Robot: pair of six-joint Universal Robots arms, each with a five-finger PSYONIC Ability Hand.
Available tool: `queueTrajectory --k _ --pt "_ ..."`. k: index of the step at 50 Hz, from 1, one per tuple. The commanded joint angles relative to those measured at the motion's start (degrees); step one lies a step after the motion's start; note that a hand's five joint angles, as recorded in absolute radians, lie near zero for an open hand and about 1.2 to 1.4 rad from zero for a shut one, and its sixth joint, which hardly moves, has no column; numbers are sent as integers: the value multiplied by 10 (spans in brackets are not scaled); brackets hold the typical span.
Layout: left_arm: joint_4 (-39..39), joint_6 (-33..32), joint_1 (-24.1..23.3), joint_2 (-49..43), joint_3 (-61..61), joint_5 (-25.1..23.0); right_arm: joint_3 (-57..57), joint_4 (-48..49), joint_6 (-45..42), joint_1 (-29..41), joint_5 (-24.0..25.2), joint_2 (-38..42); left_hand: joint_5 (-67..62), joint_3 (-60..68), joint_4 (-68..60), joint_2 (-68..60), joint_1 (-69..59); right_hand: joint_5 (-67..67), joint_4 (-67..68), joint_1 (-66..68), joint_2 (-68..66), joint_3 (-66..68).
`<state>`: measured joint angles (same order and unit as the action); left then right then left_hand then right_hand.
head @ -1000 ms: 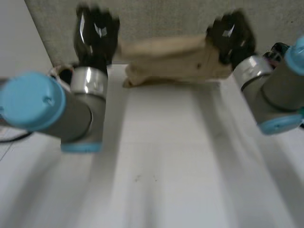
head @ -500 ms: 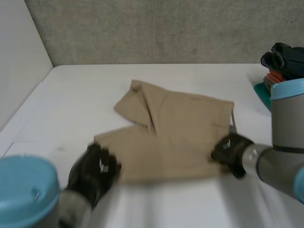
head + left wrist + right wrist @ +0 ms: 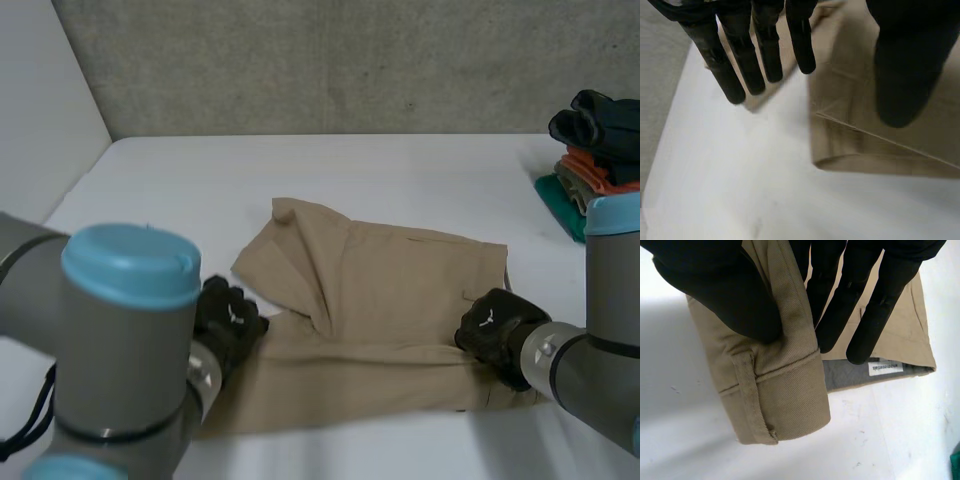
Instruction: Fold the laundry.
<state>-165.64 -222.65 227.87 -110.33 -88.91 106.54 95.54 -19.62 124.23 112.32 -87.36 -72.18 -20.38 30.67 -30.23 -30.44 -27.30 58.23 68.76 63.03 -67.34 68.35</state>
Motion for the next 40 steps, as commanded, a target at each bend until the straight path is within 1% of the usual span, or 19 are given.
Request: queueTrajectory --k 1,4,7,9,11,12,15,18,19,23,25,26,30,31,32,35,40 --pt "-72 1 6 -2 47 -3 19 14 11 -1 0 4 67 -70 66 68 36 118 112 170 -127 116" --pt "-122 -1 16 -9 65 -10 25 27 15 -1 1 4 92 -95 91 93 61 118 112 170 -127 116" --pt "-150 -2 32 -23 80 -27 30 35 18 -1 1 3 92 -95 91 93 61 118 112 170 -127 116" --pt "-162 -1 56 -61 102 -62 35 41 23 -1 3 3 92 -95 91 93 61 118 112 170 -127 116" --pt "-163 1 73 -87 118 -85 38 44 28 -1 3 1 82 -85 81 83 51 118 112 170 -127 116" --pt "-163 3 85 -111 136 -112 41 47 31 -1 3 0 71 -73 69 71 40 118 112 170 -127 116" --pt "-165 13 105 -149 164 -156 47 49 34 -1 2 0 62 -65 61 63 31 118 112 170 -127 116" --pt "-163 34 118 -180 192 -180 51 50 34 -2 2 -1 59 -62 57 59 28 118 112 170 -127 116" --pt "-158 49 128 -199 209 -192 52 50 34 -2 2 -1 52 -55 50 53 21 118 112 170 -127 116" --pt "-131 72 140 -229 233 -207 54 54 34 -2 3 -1 37 -40 35 37 6 118 112 170 -127 116" --pt "-126 72 140 -237 240 -214 54 57 34 -2 2 -1 25 -28 24 26 -6 118 112 170 -127 116" --pt "-125 73 141 -241 244 -215 54 59 34 -3 2 -1 3 -6 2 4 -27 118 112 170 -127 116" --pt "-125 83 149 -248 256 -217 54 65 34 -3 2 -2 -255 252 -257 -255 -286 118 112 170 -127 116" --pt "-123 89 151 -248 257 -217 54 66 34 -6 1 -2 -356 353 -357 -355 -387 118 112 170 -127 116" --pt "-123 92 151 -248 257 -218 54 66 34 -8 1 -2 -393 391 -395 -393 -424 118 112 170 -127 116" --pt "-121 94 151 -248 253 -218 54 66 34 -10 2 -4 -486 483 -487 -485 -517 118 112 170 -127 116" --pt "-120 96 151 -242 242 -211 54 66 34 -10 2 -3 -496 493 -498 -496 -527 118 112 170 -127 116"
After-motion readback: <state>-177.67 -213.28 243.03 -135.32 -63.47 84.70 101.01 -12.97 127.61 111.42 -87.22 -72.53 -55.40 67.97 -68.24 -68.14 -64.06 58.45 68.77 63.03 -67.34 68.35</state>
